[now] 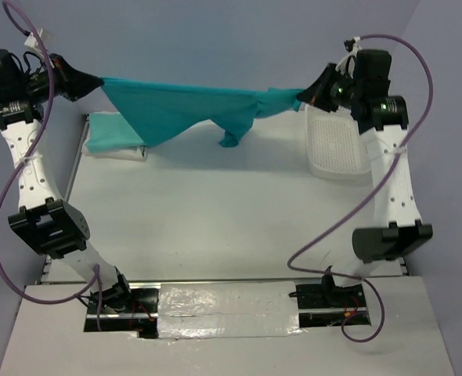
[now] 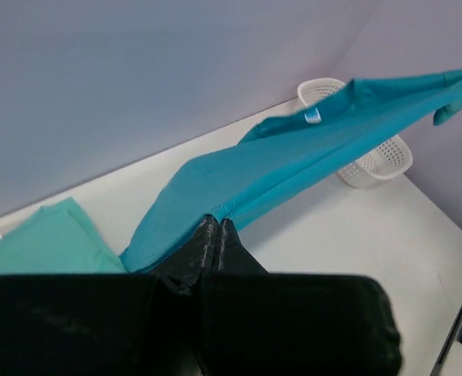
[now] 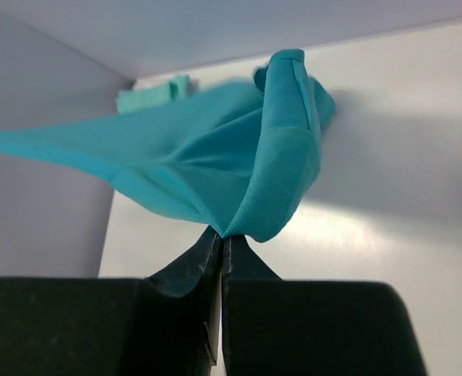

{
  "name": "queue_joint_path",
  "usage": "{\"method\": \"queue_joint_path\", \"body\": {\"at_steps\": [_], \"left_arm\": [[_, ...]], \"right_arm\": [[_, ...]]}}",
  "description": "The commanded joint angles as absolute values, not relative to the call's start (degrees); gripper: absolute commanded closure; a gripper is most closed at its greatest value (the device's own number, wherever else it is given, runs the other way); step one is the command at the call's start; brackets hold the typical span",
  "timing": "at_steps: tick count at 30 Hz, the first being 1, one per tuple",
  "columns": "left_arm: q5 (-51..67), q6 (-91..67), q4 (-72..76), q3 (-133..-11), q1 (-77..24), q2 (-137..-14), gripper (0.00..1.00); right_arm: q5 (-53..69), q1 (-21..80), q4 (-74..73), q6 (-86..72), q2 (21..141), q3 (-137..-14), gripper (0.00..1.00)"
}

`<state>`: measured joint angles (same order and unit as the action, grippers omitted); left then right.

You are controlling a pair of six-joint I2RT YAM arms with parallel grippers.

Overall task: Fold and stack the t-shirts
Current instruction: Flatten out the tshirt

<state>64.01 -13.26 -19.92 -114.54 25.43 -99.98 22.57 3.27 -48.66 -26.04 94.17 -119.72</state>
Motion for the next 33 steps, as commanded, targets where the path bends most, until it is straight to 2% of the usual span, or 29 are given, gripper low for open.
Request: {"method": "queue_joint_path", "body": {"at_steps": [1, 2, 3, 4, 5, 7, 8, 11, 14, 18, 20, 23, 25, 26, 28, 29, 31, 32, 33], "left_arm": [[65.49, -4.61, -29.18, -113.74, 25.75, -96.95, 1.00], [64.09, -0.83, -33.36, -112.86, 25.84, -95.90, 1.00], [60.94, 8.78, -37.66, -111.89, 25.84, -94.06, 1.00], [59.26, 12.88, -46.06, -109.71, 25.84, -93.17, 1.00], [57.50, 16.49, -50.14, -108.30, 25.84, -92.21, 1.00], [52.40, 27.03, -61.19, -102.94, 26.10, -89.57, 1.00], [50.99, 30.29, -64.04, -100.31, 26.71, -88.52, 1.00], [42.21, 38.13, -69.59, -88.27, 28.74, -84.21, 1.00], [33.42, 43.67, -74.15, -78.86, 30.75, -81.57, 1.00], [21.38, 48.69, -75.68, -65.87, 31.72, -79.98, 1.00], [17.42, 49.22, -75.06, -63.38, 32.08, -79.98, 1.00], [18.54, 48.52, -74.09, -65.46, 31.99, -81.64, 1.00], [23.89, 46.41, -74.87, -73.18, 31.64, -86.46, 1.00], [25.91, 45.45, -75.32, -76.78, 31.38, -88.75, 1.00], [30.13, 40.10, -74.89, -88.64, 29.46, -96.48, 1.00], [31.02, 38.25, -74.62, -93.38, 28.57, -99.38, 1.00], [32.69, 34.03, -74.44, -108.58, 24.29, -107.81, 1.00], [32.96, 32.97, -74.62, -114.64, 22.69, -110.80, 1.00], [33.31, 31.65, -74.97, -127.49, 20.94, -116.83, 1.00]], "right_arm": [[19.95, 3.07, -46.76, -23.30, 84.84, -107.71, 1.00], [19.69, 3.51, -44.76, -23.29, 79.33, -98.18, 1.00], [19.60, 4.47, -43.52, -23.47, 76.58, -93.39, 1.00], [19.25, 5.00, -42.64, -24.16, 73.68, -88.21, 1.00], [18.90, 5.44, -41.84, -24.60, 68.52, -79.19, 1.00], [17.15, 7.99, -42.45, -25.66, 63.74, -70.88, 1.00], [14.96, 9.13, -43.15, -27.40, 58.85, -62.75, 1.00], [12.05, 14.31, -44.82, -34.06, 49.70, -50.84, 1.00], [12.04, 22.11, -47.28, -43.63, 41.61, -32.59, 1.00], [15.89, 30.05, -49.21, -53.06, 35.70, -21.21, 1.00], [16.35, 31.37, -51.66, -53.61, 33.76, -20.65, 1.00], [12.15, 31.38, -54.05, -50.02, 34.88, -24.77, 1.00], [9.59, 30.24, -52.66, -44.60, 41.89, -31.26, 1.00], [10.02, 29.45, -51.34, -42.21, 49.75, -33.64, 1.00], [12.38, 24.82, -47.21, -37.03, 58.84, -42.68, 1.00], [15.35, 22.44, -46.33, -32.04, 68.28, -50.72, 1.00], [17.05, 16.47, -45.26, -27.62, 77.38, -60.85, 1.00], [14.96, 15.30, -46.13, -24.20, 86.39, -73.87, 1.00], [14.07, 13.81, -49.01, -22.87, 90.83, -81.05, 1.00]]}}
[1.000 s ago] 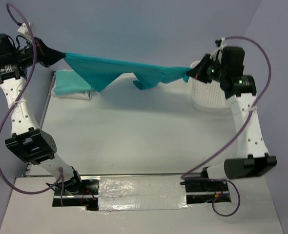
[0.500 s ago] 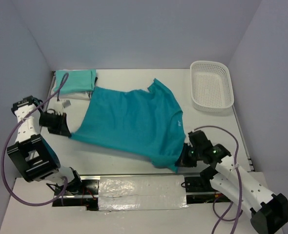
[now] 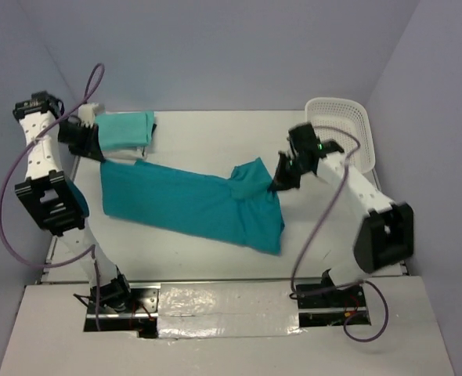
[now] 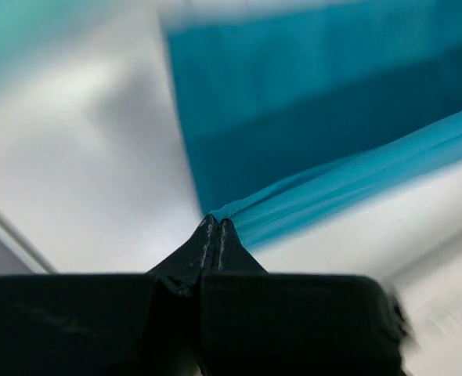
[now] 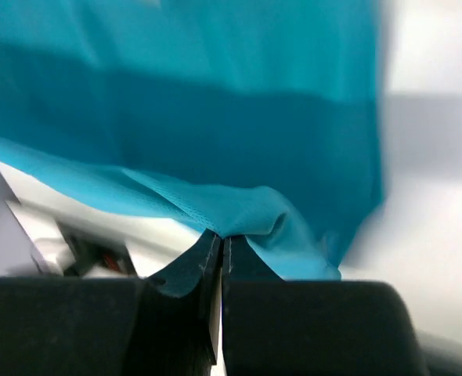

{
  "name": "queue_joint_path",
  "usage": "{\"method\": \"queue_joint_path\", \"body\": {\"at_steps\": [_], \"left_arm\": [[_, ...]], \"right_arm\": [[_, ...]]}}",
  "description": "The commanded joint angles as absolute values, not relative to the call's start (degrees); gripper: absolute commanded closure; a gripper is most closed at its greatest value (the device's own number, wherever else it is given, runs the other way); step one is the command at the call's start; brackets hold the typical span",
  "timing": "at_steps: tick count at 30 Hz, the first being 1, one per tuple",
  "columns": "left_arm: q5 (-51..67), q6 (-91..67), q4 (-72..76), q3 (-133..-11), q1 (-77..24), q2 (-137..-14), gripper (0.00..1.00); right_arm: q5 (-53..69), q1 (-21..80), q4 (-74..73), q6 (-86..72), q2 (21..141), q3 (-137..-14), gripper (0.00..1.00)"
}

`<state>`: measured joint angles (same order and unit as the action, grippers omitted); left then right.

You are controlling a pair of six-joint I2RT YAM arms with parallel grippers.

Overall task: Fold and stack the t-shirts
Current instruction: Flatten out the tshirt

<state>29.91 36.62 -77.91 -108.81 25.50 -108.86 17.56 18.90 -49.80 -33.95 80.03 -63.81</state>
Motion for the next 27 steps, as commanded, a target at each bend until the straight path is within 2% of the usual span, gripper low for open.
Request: {"method": "queue_joint_path", "body": {"at_steps": [1, 2, 3, 4, 5, 6, 8, 9, 11, 12, 14, 16, 18, 21, 27], "left_arm": [[34.88, 31.21, -75.14, -133.79, 17.96, -119.59, 1.00], [35.85, 29.55, -73.23, -140.03, 16.89, -124.06, 1.00], [36.21, 28.05, -70.08, -147.23, 15.74, -124.88, 1.00], [35.34, 25.86, -65.00, -147.91, 14.78, -124.63, 1.00], [34.55, 23.58, -58.34, -146.35, 14.68, -123.32, 1.00], [33.50, 17.55, -41.83, -138.42, 14.85, -118.18, 1.00], [30.60, 7.01, -24.87, -129.77, 16.17, -110.53, 1.00], [30.06, 4.42, -13.65, -125.72, 16.52, -109.26, 1.00], [29.71, 0.28, -10.64, -128.39, 16.79, -110.38, 1.00], [30.58, -2.17, -11.94, -134.59, 16.79, -111.87, 1.00], [32.77, -5.16, -12.48, -139.29, 16.79, -114.60, 1.00], [34.79, -6.59, -10.82, -138.08, 16.61, -114.52, 1.00], [37.43, -5.89, -11.59, -135.54, 16.52, -113.38, 1.00], [38.67, -2.47, -14.32, -127.90, 16.61, -109.70, 1.00], [37.36, 11.50, -27.05, -110.68, 17.22, -99.24, 1.00]], "right_arm": [[13.80, 11.19, -50.78, -22.07, 95.40, -89.21, 1.00], [15.97, 9.77, -54.11, -21.28, 104.06, -106.00, 1.00], [18.08, 8.54, -55.27, -21.36, 107.89, -114.26, 1.00], [20.80, 7.31, -55.81, -21.88, 111.93, -123.22, 1.00], [23.53, 4.68, -56.07, -23.54, 118.67, -140.02, 1.00], [27.56, 3.44, -54.86, -28.51, 121.26, -147.23, 1.00], [29.61, 0.46, -45.08, -33.99, 122.26, -154.41, 1.00], [30.58, -1.30, -39.35, -38.19, 120.08, -150.86, 1.00], [30.50, -3.15, -23.48, -40.95, 110.51, -135.10, 1.00], [29.19, -3.25, -21.20, -41.13, 108.74, -133.00, 1.00], [27.95, -3.16, -24.92, -36.67, 108.54, -137.25, 1.00], [28.56, -3.16, -27.76, -34.03, 109.42, -140.61, 1.00], [28.22, -3.16, -30.14, -32.61, 108.20, -138.53, 1.00], [27.69, -3.08, -29.18, -29.63, 101.97, -126.42, 1.00], [24.79, -1.50, -25.84, -23.12, 82.56, -91.10, 1.00]]}}
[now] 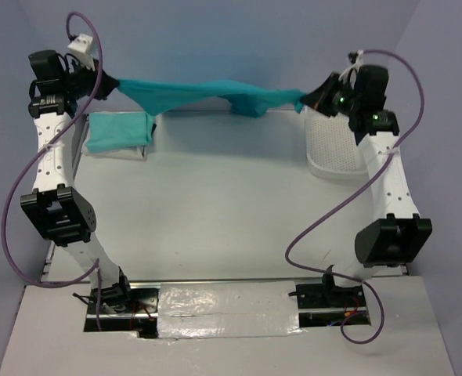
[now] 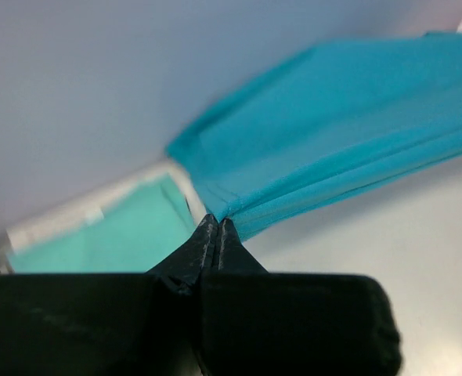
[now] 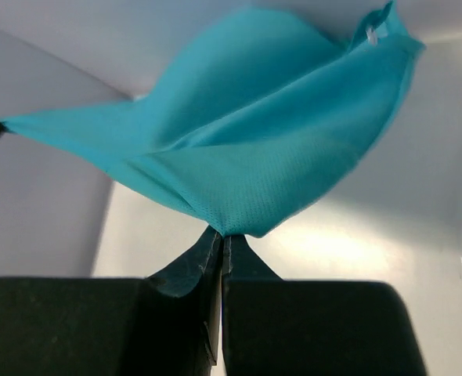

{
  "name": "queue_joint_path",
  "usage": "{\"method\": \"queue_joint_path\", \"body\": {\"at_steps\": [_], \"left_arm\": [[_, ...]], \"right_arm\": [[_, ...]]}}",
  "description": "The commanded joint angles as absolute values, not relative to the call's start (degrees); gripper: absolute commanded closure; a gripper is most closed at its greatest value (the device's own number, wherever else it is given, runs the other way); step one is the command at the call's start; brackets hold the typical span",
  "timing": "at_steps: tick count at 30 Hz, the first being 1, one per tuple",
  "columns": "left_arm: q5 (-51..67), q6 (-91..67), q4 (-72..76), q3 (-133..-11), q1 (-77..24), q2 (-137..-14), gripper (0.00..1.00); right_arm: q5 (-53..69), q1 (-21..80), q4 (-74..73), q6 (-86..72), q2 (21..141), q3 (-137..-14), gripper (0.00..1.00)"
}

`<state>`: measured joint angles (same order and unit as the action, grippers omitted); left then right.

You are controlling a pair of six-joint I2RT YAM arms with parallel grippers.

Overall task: Fold and stack the t-shirts
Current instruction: Flatten out the tshirt

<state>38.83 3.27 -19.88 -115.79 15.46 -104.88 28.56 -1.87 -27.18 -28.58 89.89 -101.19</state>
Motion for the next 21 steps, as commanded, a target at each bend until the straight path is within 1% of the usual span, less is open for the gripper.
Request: {"method": "queue_joint_path", "body": {"at_steps": [1, 2, 3, 4, 5, 6, 7, 9, 12, 13, 16, 18, 21], "left_arm": [[36.74, 15.34, -29.25, -108.22, 17.40, -97.66, 1.00], [35.78, 17.21, -33.53, -103.15, 17.66, -94.43, 1.00], [34.47, 18.71, -35.58, -100.57, 18.19, -92.83, 1.00], [31.49, 21.59, -37.60, -98.20, 18.54, -89.68, 1.00], [30.60, 23.36, -39.71, -93.82, 18.89, -88.34, 1.00], [29.80, 24.77, -44.08, -91.69, 19.68, -87.03, 1.00], [28.49, 27.31, -46.21, -89.58, 19.95, -84.40, 1.00], [27.16, 29.70, -51.38, -82.99, 20.30, -82.01, 1.00], [25.93, 35.23, -55.79, -73.59, 20.48, -76.66, 1.00], [25.32, 35.85, -56.25, -68.95, 20.57, -75.86, 1.00], [22.24, 35.86, -58.35, -62.42, 20.74, -74.62, 1.00], [20.48, 36.56, -59.76, -60.13, 21.09, -74.27, 1.00], [18.20, 35.95, -59.33, -55.56, 21.80, -73.13, 1.00]], "right_arm": [[23.83, -0.36, -25.84, -22.16, 76.79, -81.92, 1.00], [21.90, 1.56, -25.93, -20.93, 73.86, -77.22, 1.00], [21.19, 2.54, -26.28, -20.66, 71.22, -72.99, 1.00], [20.40, 4.64, -26.80, -20.65, 65.88, -64.68, 1.00], [19.87, 5.53, -27.59, -20.92, 63.13, -60.60, 1.00], [18.73, 6.58, -28.03, -22.22, 60.58, -57.16, 1.00], [17.94, 7.81, -29.08, -23.19, 55.34, -50.52, 1.00], [14.87, 12.38, -30.49, -26.26, 48.30, -44.94, 1.00], [14.41, 16.43, -32.60, -31.09, 42.56, -33.00, 1.00], [14.94, 16.96, -32.96, -32.07, 41.67, -31.13, 1.00], [16.17, 18.54, -32.70, -35.06, 39.20, -25.41, 1.00], [16.52, 19.42, -32.43, -35.94, 38.59, -24.52, 1.00], [14.87, 19.42, -33.22, -35.08, 40.25, -26.36, 1.00]]}}
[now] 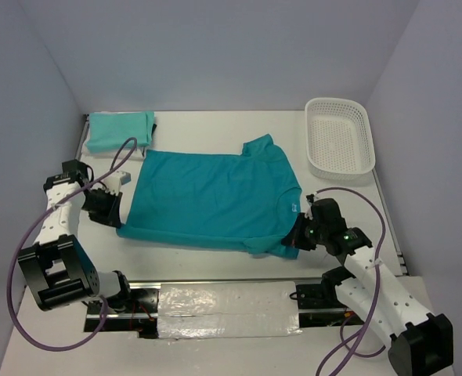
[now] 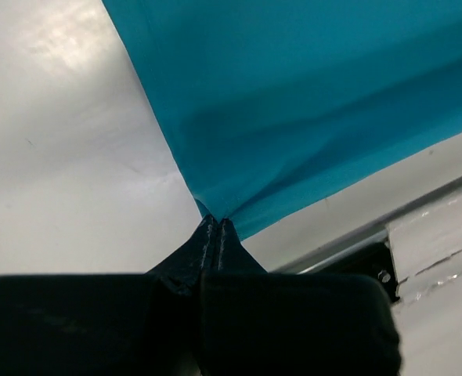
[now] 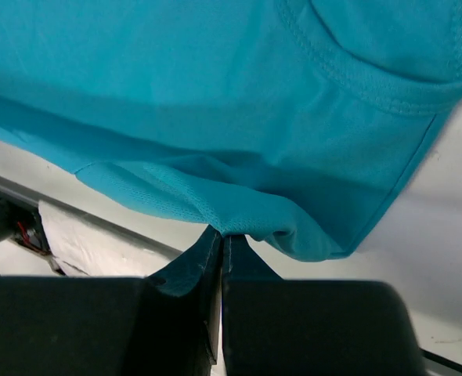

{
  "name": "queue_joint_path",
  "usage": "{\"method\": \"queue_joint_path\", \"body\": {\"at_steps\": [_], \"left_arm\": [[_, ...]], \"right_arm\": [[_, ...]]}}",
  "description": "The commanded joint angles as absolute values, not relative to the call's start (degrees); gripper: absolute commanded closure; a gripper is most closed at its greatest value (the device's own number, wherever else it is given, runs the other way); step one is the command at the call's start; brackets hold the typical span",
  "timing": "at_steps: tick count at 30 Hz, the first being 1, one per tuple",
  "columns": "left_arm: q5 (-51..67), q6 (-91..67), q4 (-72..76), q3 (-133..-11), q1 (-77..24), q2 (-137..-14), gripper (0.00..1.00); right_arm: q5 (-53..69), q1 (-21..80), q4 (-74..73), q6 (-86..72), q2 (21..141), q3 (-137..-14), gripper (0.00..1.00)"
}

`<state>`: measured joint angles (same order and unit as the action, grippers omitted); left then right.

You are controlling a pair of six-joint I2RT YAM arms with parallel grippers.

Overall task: Fold and stack the t-shirts
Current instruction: Flatten out the tshirt, then fold the flattened tshirt in 1/3 of the way

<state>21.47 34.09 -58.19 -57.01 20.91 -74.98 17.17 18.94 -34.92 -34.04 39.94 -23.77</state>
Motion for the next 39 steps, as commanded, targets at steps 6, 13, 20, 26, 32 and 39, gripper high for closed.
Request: {"method": "queue_joint_path", "body": {"at_steps": [6, 13, 20, 26, 32, 39], "left_arm": [[20.65, 32.09, -56.79, -58.87, 21.71, -75.23, 1.00], [23.82, 26.55, -49.93, -66.79, 21.27, -85.42, 1.00], [23.64, 24.26, -44.83, -69.96, 18.46, -93.24, 1.00], [22.33, 22.41, -41.31, -71.37, 16.17, -97.20, 1.00], [18.99, 21.01, -40.07, -71.80, 16.17, -100.10, 0.81], [16.96, 16.79, -43.67, -79.27, 19.07, -102.22, 0.37]], "right_arm": [[13.80, 19.07, -30.68, -32.17, 50.08, -33.83, 1.00], [12.66, 16.62, -27.78, -27.60, 66.33, -41.48, 1.00], [13.01, 12.66, -26.11, -24.09, 73.91, -45.09, 1.00], [16.18, 12.66, -25.66, -20.22, 80.76, -48.95, 1.00], [12.67, 12.39, -28.91, -18.63, 88.31, -53.24, 0.61], [11.78, 4.84, -33.57, -20.48, 90.80, -59.41, 0.40]]}}
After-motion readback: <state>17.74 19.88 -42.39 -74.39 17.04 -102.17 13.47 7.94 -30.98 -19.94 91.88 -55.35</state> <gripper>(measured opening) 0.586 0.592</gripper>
